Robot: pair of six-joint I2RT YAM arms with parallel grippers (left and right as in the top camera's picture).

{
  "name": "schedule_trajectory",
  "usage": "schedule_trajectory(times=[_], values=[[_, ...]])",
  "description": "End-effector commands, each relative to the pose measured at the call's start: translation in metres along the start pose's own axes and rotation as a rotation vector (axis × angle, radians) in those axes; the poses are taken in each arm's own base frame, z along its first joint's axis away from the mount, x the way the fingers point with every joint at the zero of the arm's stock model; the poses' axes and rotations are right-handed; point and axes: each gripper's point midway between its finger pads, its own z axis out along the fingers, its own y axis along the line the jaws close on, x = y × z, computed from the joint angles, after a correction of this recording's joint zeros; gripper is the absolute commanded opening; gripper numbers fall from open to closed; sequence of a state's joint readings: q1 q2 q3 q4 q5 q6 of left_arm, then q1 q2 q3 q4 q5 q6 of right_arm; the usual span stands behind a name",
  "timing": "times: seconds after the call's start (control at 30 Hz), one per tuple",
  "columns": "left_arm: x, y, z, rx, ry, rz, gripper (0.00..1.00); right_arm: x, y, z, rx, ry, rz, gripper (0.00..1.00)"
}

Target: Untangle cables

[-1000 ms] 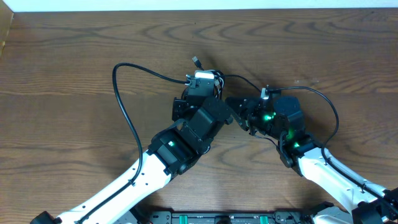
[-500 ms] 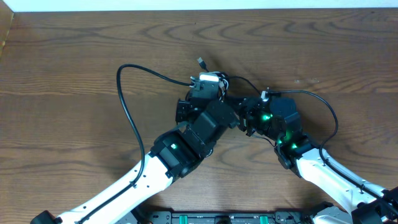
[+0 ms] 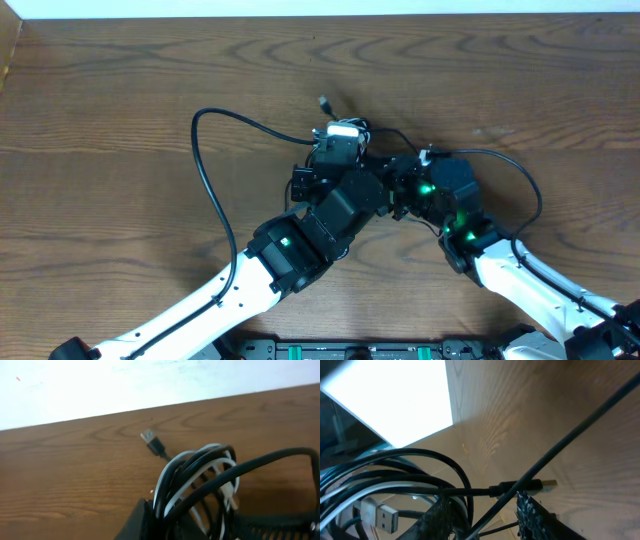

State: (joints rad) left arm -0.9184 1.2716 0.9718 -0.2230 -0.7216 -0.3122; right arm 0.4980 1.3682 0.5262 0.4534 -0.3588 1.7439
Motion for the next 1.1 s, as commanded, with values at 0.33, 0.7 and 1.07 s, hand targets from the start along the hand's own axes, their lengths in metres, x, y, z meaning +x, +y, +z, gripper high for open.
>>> schedule_trajectory(times=[0.33, 0.7, 1.07], values=[[-0.007, -0.004, -0.004, 0.026, -0.02, -0.31, 0.07, 0.013, -0.008, 0.006, 0.027, 0.04, 0.15, 0.34], [0.0, -0.002, -0.004, 0.014, 0.002, -0.313, 0.07, -0.004, -0.005, 0.006, 0.007, -0.06, 0.022, 0.01], [0.013, 0.007, -0.002, -0.018, 0.051, 0.015, 0.08, -0.061, 0.008, -0.01, 0.018, -0.286, -0.434, 0.01]])
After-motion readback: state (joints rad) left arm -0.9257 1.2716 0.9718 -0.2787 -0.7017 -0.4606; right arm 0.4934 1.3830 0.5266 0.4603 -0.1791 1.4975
